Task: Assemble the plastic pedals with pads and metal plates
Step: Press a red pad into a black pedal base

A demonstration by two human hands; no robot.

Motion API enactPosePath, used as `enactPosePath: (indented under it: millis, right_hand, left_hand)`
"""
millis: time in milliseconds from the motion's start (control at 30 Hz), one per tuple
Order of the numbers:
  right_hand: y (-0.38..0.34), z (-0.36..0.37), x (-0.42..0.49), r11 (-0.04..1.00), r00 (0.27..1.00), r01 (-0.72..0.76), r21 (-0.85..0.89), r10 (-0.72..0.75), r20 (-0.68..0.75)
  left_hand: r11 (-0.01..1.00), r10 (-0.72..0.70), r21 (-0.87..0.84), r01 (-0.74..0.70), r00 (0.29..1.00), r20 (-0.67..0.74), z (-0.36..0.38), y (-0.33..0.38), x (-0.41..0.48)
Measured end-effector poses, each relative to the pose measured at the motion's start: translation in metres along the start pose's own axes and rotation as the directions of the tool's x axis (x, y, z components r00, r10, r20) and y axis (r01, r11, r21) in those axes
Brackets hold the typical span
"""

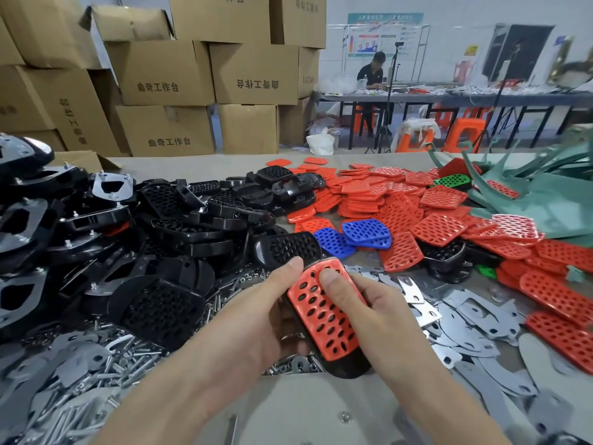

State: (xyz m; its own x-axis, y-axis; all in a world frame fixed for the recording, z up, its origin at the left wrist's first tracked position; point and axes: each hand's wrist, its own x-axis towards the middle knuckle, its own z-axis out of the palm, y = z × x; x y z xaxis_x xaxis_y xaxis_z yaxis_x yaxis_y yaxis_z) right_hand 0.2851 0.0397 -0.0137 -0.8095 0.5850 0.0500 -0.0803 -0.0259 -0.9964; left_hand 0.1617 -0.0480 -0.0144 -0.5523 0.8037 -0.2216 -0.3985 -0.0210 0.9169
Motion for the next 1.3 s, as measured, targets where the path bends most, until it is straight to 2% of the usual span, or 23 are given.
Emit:
enactPosePath:
  millis: [200, 467, 567, 667, 733, 833, 933, 1067, 1200, 1300]
  right_hand:
    - [0.0, -0.001, 0.001, 1.0, 1.0, -0.01, -0.005, 0.01, -0.008]
    - [0.001, 0.002, -0.001, 0.998, 0.992, 0.051, 0.04, -0.047, -0.113]
    - [0.002, 0.002, 0.0, 0.996, 0.984, 0.073, 0.046, -0.064, -0.166]
    - [0.003, 0.003, -0.001, 0.996, 0.985, 0.079, 0.038, -0.072, -0.154]
    - [0.003, 0.005, -0.002, 0.996, 0.985, 0.083, 0.035, -0.077, -0.152]
    - [0.005, 0.007, -0.002, 0.997, 0.99, 0.073, 0.033, -0.068, -0.126]
    - [0.007, 0.008, -0.001, 0.999, 0.997, 0.033, 0.036, -0.031, -0.073]
    - [0.003, 0.009, -0.001, 1.0, 0.999, -0.024, 0.018, 0.023, 0.03]
    - [0.004, 0.001, 0.001, 0.999, 0.999, -0.048, 0.021, 0.049, -0.025]
    - [0.007, -0.004, 0.003, 0.999, 0.998, -0.035, 0.019, 0.036, -0.059]
  left_hand:
    - [0.997, 0.064, 0.05, -0.066, 0.998, 0.028, -0.004, -0.002, -0.013]
    - [0.962, 0.209, 0.173, -0.212, 0.977, 0.036, -0.003, -0.006, -0.014]
    - [0.971, 0.196, 0.135, -0.198, 0.98, 0.034, 0.0, -0.01, -0.009]
    - [0.968, 0.194, 0.157, -0.197, 0.98, 0.035, 0.003, -0.012, -0.01]
    - [0.928, 0.259, 0.266, -0.261, 0.965, 0.04, 0.003, -0.013, -0.014]
    - [0.787, 0.394, 0.501, -0.36, 0.918, 0.041, 0.005, -0.012, -0.023]
    - [0.723, 0.47, 0.563, -0.401, 0.882, 0.023, 0.007, -0.009, -0.026]
    - [0.83, 0.4, 0.431, -0.354, 0.916, -0.018, 0.0, -0.008, -0.021]
    - [0.912, 0.254, 0.318, -0.259, 0.966, 0.055, -0.004, -0.013, -0.016]
    - [0.932, 0.225, 0.28, -0.232, 0.973, 0.058, -0.003, -0.014, -0.015]
